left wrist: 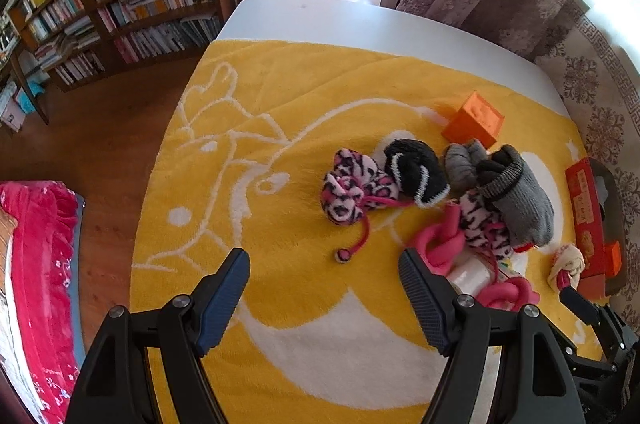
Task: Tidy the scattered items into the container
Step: 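Withdraw both grippers from the box back over the pile, then grasp the pink-leopard slipper with the left gripper while the right grasps the grey sock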
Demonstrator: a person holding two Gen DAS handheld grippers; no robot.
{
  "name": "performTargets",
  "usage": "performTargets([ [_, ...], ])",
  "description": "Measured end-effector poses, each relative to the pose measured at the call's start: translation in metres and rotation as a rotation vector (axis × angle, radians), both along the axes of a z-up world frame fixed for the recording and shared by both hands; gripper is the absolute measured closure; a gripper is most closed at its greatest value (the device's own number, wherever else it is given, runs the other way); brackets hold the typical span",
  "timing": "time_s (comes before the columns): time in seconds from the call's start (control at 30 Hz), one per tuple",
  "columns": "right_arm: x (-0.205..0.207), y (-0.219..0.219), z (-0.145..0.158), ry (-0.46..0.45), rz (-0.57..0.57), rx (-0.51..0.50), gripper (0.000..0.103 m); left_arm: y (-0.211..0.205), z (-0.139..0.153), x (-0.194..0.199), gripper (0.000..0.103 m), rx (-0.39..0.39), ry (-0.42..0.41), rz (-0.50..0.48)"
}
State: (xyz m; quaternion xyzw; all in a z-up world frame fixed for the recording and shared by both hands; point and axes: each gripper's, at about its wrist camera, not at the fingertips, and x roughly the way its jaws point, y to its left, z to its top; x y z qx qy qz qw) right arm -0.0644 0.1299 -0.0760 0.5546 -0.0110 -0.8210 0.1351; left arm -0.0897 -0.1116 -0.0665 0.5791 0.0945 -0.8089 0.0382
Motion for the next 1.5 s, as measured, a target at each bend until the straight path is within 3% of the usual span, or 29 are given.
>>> performTargets([
  [0.83,-0.028,0.007,0.000,0.025,-0.033,0.039,0.026,0.006,-0.081,-0.074,0.025,0.027,-0.089,-0.153],
  [1.1,-0.046,-0.005,0.006,0.061,-0.004,0.056,0.026,0.004,-0.084,-0.082,0.025,0.048,-0.070,-0.153],
  [1.13,-0.048,-0.007,0.007,0.065,0.001,0.057,0.026,0.004,-0.083,-0.083,0.028,0.053,-0.069,-0.152],
  [1.23,-0.056,-0.011,0.008,0.078,0.018,0.062,0.026,0.004,-0.079,-0.083,0.053,0.094,-0.065,-0.170],
  [1.5,-0.081,-0.020,0.006,0.102,0.051,0.078,0.026,0.005,-0.065,-0.072,0.056,0.109,-0.054,-0.175],
])
